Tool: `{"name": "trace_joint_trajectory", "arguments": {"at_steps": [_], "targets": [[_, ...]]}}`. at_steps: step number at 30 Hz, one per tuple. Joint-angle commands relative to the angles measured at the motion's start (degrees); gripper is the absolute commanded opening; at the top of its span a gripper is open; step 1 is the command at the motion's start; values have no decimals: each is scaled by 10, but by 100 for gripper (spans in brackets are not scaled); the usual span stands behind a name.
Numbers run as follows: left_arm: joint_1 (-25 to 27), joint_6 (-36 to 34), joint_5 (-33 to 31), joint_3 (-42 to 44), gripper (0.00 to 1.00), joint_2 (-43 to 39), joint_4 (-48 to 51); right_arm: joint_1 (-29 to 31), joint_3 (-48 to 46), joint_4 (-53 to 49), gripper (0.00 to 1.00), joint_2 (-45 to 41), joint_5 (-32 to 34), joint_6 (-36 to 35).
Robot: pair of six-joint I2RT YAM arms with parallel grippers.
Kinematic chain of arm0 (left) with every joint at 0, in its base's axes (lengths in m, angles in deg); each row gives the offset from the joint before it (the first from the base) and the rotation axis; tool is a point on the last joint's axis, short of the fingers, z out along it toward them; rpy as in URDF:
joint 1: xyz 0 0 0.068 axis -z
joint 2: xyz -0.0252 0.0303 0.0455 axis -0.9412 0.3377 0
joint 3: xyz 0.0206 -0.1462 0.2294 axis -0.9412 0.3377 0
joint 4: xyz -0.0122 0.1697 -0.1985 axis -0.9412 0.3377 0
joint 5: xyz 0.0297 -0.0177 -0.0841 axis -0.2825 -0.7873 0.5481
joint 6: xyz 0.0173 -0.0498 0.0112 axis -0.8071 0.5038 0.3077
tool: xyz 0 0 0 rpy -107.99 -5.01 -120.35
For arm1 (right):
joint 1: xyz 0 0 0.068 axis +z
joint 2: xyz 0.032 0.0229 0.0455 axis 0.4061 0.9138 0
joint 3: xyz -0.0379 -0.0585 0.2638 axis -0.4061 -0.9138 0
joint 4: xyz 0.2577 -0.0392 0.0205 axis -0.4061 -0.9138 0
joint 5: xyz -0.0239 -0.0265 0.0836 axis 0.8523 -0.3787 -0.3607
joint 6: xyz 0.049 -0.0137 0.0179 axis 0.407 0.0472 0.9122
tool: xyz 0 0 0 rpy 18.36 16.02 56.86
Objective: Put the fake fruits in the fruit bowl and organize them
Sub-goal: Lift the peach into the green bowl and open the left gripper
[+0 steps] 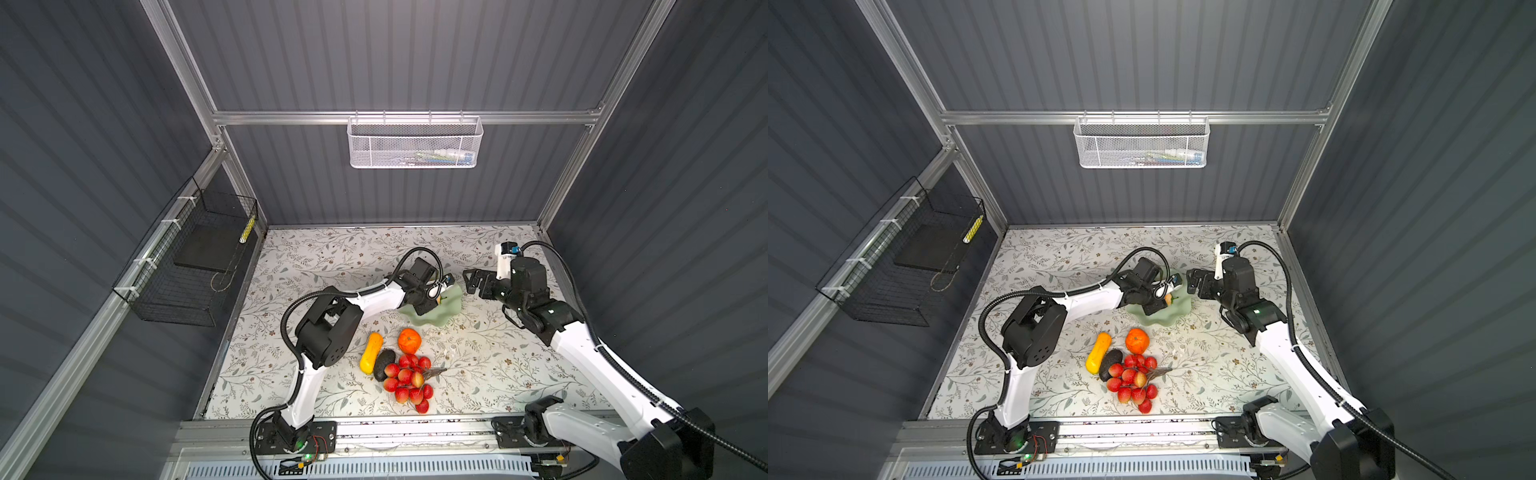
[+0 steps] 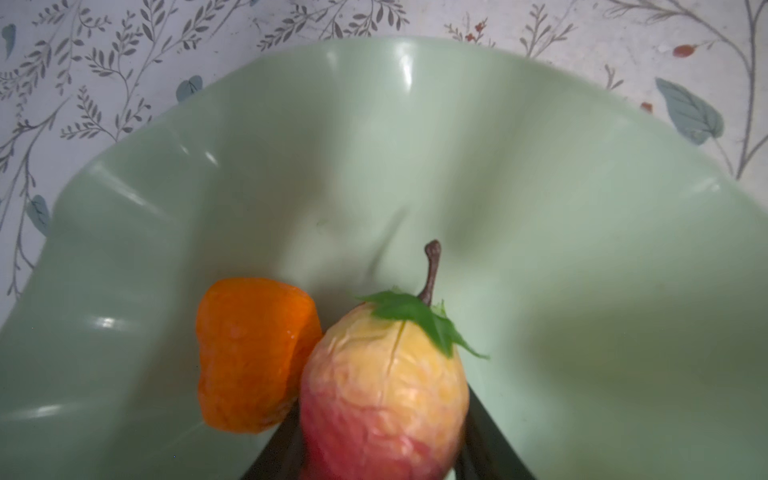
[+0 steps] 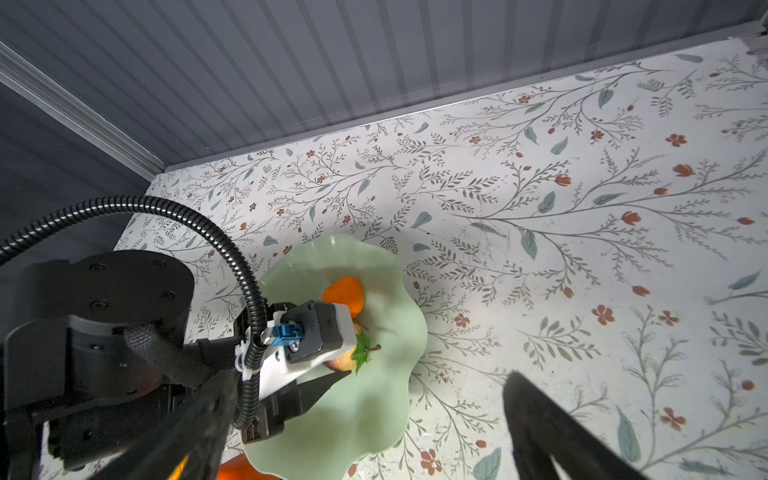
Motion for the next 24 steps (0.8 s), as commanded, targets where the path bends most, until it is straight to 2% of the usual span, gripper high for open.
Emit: {"name": "trace_joint_trajectory", "arguments": {"at_steps": [1,2,3,7,8,9,10,16,24], "targets": [[1,14,4,-15,52,10,13,-5,-7,4,99,-7,-1,-2],[1,16,4,-9,63,8,4,-5,-7,4,99,-7,-1,-2],[1,18,4,-5,68,5,-4,-5,-7,4,99,-6,-2,-2],[0,22,5,4,76,-8,-26,-6,-5,2,99,-7,-4,0],[1,24,7,6,83,-12,-31,-6,-4,0,99,-7,-3,0],[0,25,9,7,94,-17,-36,-6,-3,-2,99,-6,-1,-1],[1,24,12,8,100,-22,-39,-6,0,-9,99,-5,1,1],[1,45,11,29,100,-94,-91,-6,9,-33,99,-15,8,-1],[0,63,-88,58,100,-235,-172,-6,7,-45,99,-19,7,-2]]}}
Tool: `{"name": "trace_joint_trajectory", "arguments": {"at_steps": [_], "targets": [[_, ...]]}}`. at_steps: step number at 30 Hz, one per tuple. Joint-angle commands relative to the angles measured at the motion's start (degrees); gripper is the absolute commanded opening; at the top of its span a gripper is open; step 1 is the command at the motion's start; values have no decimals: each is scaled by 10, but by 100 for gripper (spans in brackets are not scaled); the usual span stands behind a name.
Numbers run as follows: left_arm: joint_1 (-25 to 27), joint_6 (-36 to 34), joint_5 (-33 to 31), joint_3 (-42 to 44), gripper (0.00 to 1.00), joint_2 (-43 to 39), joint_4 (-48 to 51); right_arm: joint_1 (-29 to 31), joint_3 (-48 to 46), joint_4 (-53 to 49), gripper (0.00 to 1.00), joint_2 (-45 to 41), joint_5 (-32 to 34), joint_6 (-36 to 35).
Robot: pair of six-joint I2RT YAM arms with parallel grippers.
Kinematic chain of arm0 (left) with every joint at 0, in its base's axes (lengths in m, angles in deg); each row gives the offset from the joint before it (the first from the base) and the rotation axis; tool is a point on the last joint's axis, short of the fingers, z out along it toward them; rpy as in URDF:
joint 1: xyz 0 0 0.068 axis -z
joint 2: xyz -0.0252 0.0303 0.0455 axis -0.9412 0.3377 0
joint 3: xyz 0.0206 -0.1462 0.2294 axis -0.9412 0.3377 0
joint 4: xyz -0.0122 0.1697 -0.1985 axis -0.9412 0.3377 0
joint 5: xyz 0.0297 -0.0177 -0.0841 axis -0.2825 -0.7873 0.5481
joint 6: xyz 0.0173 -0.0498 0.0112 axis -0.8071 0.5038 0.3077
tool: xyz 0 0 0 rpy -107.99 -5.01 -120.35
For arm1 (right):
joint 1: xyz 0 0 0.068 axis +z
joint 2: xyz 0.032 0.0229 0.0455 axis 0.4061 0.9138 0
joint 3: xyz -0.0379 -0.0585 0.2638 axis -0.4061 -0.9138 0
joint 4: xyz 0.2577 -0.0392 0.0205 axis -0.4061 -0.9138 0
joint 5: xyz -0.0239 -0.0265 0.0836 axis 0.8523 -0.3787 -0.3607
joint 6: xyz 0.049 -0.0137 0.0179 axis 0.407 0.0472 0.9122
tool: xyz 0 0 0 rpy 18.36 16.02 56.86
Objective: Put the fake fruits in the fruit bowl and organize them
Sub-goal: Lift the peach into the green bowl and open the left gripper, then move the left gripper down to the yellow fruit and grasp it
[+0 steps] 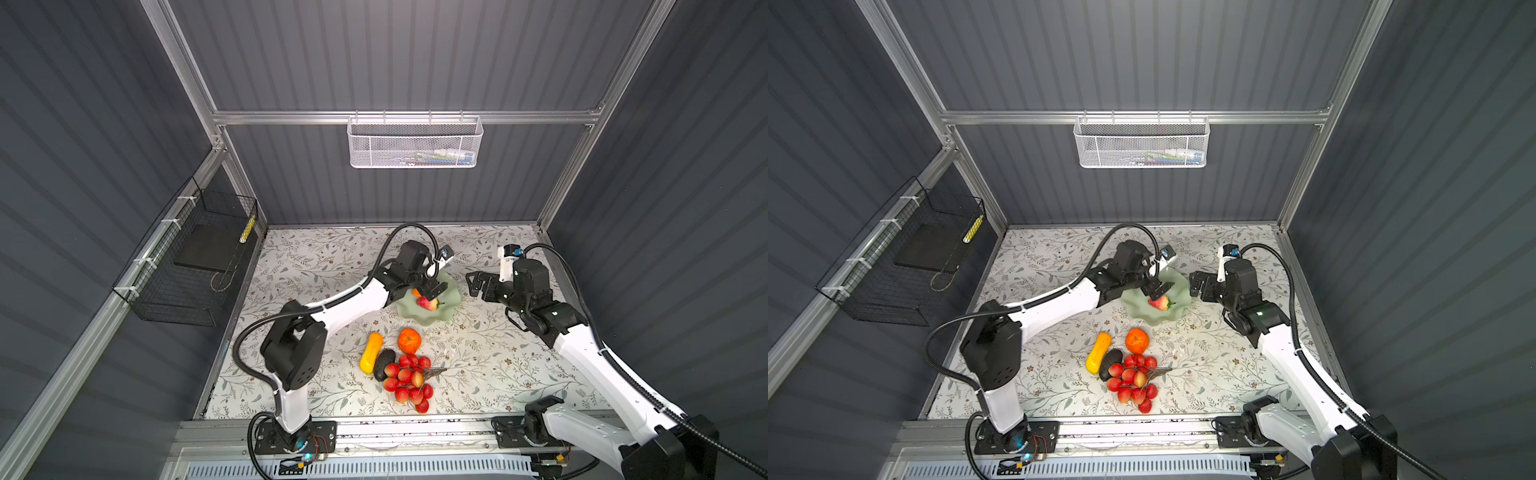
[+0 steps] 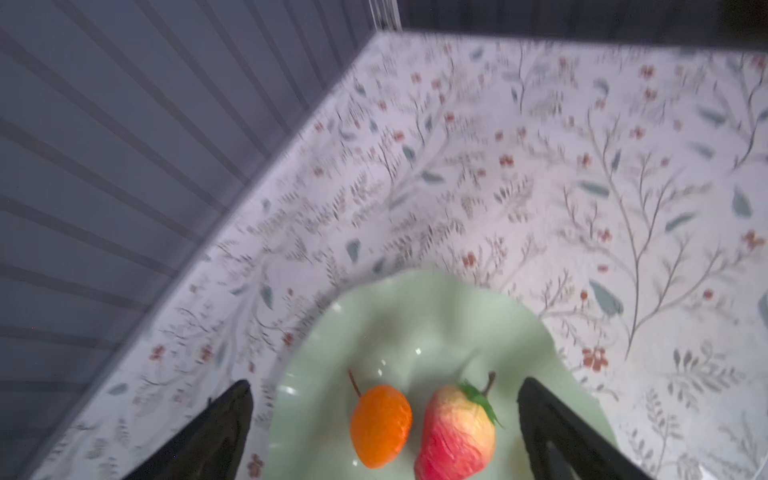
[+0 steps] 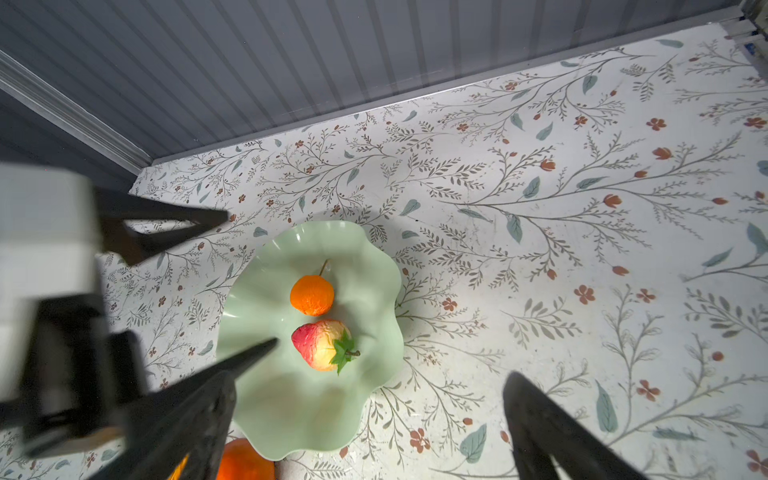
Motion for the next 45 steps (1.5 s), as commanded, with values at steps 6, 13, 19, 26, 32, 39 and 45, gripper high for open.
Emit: {"name": "trace_joint_trajectory", "arguments": {"at_steps": [6,13,19,26,32,39,45], "targets": [[0,100,-197,103,100,-158,-116,-2,5,-8,99,20,-7,6],[-13,240,-262,153,100,-290,130,-1,11,28,99,70,-25,26],[-13,399,-182,223,97,-347,343,-1,30,47,99,122,-34,36],[-13,509,-54,338,90,-373,371,2,56,60,99,159,-51,42],[-12,535,-16,393,88,-362,319,7,56,69,99,172,-62,52],[-12,536,-17,402,91,-295,258,7,43,74,99,167,-60,54],[-13,552,-33,392,82,-233,224,6,38,77,99,166,-61,53]]}}
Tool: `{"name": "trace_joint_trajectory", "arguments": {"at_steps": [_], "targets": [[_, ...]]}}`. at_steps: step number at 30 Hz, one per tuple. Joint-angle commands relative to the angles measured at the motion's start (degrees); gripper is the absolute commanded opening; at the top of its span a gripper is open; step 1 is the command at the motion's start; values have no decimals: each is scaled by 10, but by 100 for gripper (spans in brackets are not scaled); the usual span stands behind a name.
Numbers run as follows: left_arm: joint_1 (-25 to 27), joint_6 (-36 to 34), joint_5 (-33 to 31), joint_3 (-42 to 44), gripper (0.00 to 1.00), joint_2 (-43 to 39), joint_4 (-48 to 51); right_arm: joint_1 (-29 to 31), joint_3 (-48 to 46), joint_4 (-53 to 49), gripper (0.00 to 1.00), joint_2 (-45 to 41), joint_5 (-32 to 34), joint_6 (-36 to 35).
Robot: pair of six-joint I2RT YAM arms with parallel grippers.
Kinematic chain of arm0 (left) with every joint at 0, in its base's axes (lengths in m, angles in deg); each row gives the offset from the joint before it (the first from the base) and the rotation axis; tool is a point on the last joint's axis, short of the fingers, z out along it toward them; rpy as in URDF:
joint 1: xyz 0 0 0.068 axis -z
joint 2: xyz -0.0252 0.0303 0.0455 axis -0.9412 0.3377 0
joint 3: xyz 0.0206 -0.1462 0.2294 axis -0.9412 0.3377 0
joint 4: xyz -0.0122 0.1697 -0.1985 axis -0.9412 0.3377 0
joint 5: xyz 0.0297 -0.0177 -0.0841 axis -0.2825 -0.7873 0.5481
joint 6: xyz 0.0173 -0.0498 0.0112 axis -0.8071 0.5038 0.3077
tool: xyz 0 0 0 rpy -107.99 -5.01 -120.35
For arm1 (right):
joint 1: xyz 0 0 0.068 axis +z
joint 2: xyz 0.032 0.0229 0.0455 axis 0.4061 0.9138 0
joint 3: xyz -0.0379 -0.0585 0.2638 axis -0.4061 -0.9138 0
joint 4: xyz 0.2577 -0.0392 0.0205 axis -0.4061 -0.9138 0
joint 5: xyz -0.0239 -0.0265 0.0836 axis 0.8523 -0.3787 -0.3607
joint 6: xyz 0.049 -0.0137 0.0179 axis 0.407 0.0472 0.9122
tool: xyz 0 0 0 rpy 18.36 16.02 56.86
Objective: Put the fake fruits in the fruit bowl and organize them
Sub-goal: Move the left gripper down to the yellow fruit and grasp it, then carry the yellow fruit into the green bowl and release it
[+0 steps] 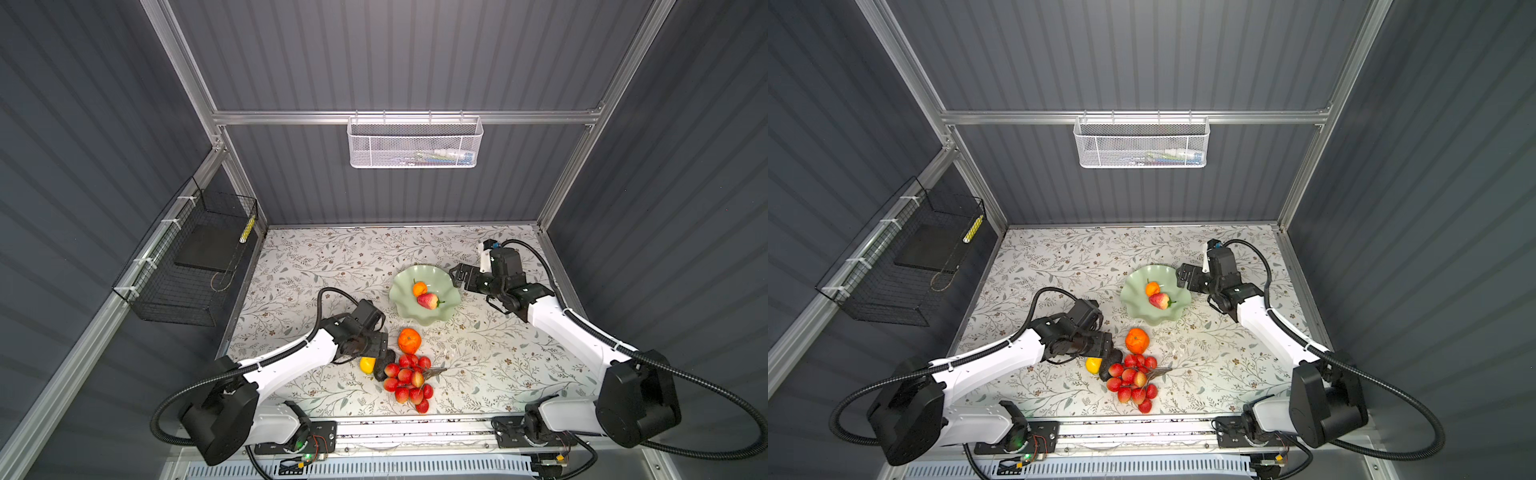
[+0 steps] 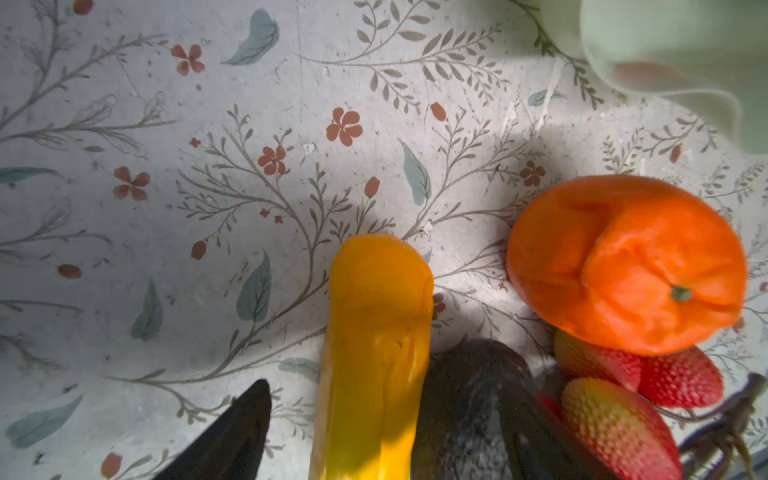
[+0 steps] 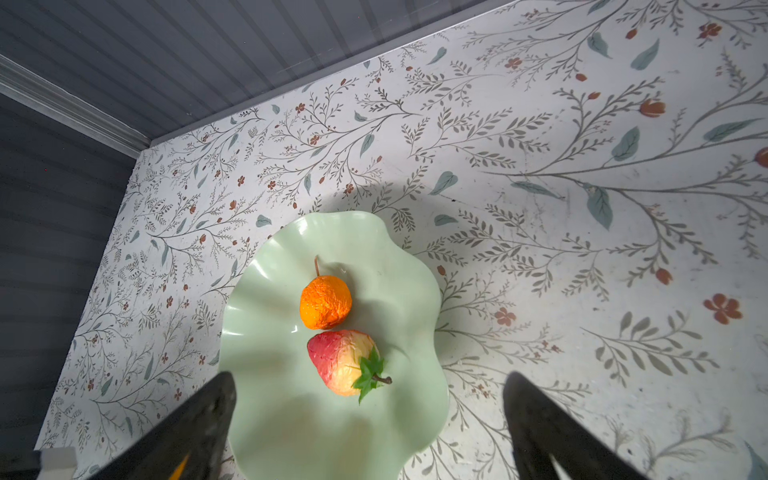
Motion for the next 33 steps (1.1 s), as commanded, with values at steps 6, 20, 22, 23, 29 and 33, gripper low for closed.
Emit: {"name": "trace_joint_trajectory", "arguments": {"at_steps": [6,20,22,23,29,33], "targets": [[2,33,-5,-9,62,65,-27,3,-14,12,99,-11,0,3],[-1,-10,-119,-78,34,13,78,2,-24,27,99,-4,-7,9],[-1,-35,-132,-132,34,6,86,3,-24,28,99,-3,-8,11],[-1,-45,-135,-154,34,8,83,3,-24,28,99,-3,-8,11],[0,-121,-102,-285,35,87,20,2,-30,23,99,-17,-1,8],[-1,-149,-66,-375,34,195,13,2,-37,13,99,-35,12,1]]}}
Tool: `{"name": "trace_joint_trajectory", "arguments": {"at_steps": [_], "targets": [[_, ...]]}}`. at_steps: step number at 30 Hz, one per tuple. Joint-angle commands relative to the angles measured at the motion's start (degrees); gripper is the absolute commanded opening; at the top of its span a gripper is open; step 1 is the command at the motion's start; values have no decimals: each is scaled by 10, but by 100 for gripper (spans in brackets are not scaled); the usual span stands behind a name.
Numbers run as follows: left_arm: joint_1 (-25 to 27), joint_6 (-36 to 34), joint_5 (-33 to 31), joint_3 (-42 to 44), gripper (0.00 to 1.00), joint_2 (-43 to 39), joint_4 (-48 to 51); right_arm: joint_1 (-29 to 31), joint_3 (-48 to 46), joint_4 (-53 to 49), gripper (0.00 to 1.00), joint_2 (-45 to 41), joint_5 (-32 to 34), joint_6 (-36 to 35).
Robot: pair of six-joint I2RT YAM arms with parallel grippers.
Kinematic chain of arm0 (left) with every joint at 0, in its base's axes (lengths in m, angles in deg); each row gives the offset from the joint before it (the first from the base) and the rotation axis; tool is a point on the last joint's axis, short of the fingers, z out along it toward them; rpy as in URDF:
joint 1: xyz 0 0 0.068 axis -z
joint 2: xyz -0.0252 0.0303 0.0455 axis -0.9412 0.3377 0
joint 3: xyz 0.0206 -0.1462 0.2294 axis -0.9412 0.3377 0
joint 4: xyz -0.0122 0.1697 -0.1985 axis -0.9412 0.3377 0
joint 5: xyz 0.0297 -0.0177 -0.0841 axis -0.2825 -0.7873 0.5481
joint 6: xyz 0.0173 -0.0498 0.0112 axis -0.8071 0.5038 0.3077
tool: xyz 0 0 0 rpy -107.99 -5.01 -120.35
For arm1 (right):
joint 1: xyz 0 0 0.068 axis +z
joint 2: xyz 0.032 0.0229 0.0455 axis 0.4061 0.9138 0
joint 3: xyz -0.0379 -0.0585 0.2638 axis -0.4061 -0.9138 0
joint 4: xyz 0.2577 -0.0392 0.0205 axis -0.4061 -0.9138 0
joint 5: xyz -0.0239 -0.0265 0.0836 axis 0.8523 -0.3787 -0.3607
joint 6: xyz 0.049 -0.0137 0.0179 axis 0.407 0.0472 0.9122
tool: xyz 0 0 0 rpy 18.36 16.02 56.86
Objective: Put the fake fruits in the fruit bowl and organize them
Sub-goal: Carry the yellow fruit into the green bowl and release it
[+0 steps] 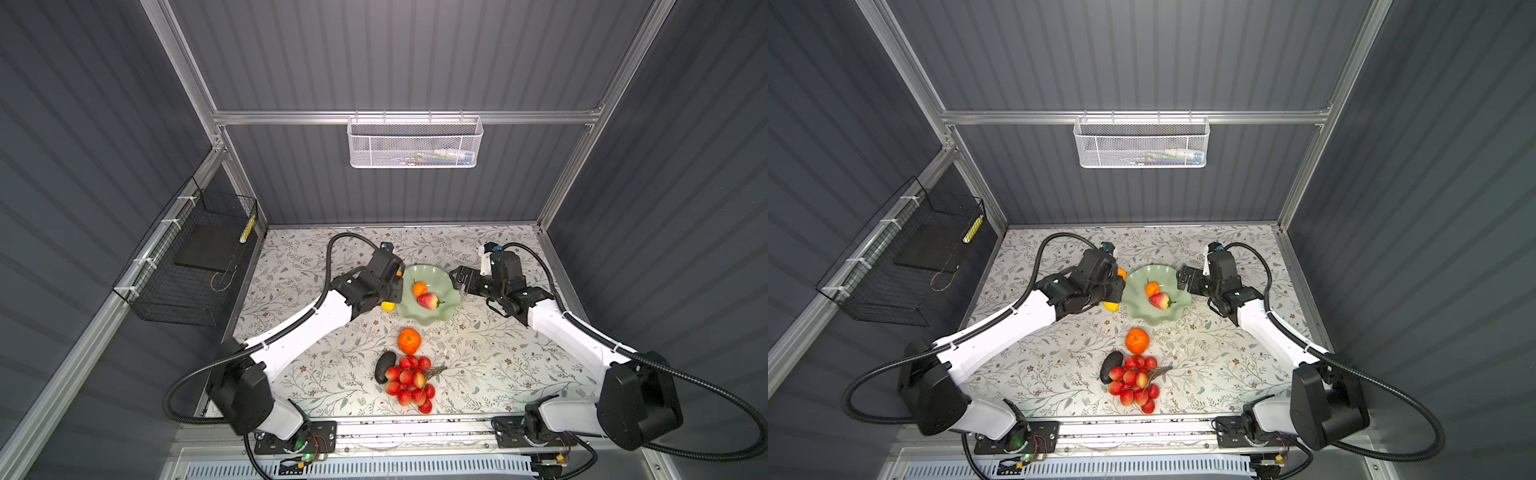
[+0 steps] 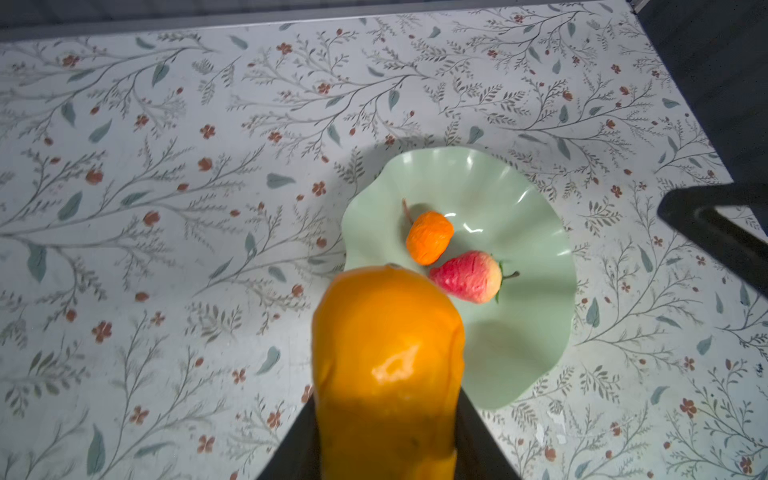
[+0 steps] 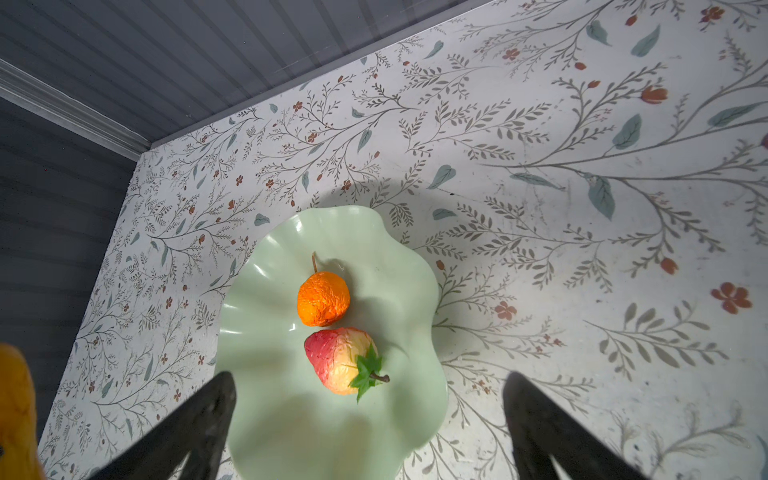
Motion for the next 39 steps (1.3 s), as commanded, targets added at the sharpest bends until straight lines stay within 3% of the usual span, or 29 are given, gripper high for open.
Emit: {"name": "trace_joint_trajectory", "arguments": {"at_steps": [1,10,19,26,32,39], "targets": [[0,-49,38,-62,34,85,-5,1,-12,-9,99,-25,13,-9],[-2,-60,43,-177,35,232,0,1,-26,-13,99,-63,1,0],[-11,-24,44,-201,40,292,4,1,-26,-13,99,-57,0,-8],[-19,-6,50,-202,50,307,4,0,-25,-12,99,-54,-1,-11],[-22,-11,48,-204,67,300,-1,0,-21,-18,99,-53,3,-14],[-31,-39,-22,-172,82,218,-38,9,2,-59,98,-33,-9,-30]]}}
